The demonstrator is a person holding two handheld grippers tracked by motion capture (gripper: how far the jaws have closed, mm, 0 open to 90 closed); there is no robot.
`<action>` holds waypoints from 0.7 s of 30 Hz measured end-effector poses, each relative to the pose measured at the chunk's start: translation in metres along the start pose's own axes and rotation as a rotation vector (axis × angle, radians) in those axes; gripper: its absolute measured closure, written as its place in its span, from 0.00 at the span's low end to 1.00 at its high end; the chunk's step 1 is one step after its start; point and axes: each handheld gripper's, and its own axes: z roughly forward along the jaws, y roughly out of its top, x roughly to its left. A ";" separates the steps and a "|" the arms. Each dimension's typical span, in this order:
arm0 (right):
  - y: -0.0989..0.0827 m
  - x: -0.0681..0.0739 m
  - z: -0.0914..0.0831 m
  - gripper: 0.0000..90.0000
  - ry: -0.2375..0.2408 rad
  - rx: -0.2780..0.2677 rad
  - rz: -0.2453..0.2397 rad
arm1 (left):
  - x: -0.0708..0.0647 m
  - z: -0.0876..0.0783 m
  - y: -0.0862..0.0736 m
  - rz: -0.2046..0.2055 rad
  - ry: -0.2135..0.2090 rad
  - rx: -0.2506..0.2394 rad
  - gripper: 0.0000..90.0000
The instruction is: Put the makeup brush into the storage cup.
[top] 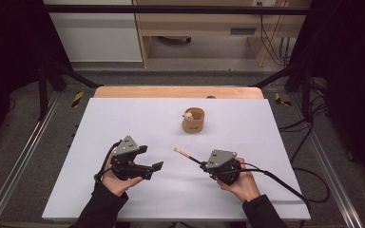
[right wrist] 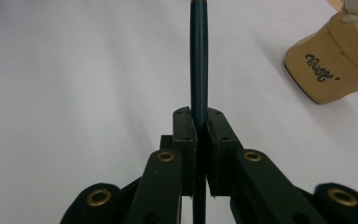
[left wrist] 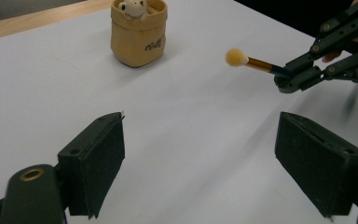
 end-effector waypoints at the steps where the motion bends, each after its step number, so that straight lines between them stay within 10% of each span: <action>1: -0.001 0.000 0.000 0.94 0.001 -0.007 0.008 | 0.000 0.000 -0.001 -0.010 -0.003 -0.011 0.17; 21: -0.002 0.006 0.006 0.94 0.037 -0.132 0.115 | -0.003 0.012 -0.011 -0.113 -0.080 -0.161 0.14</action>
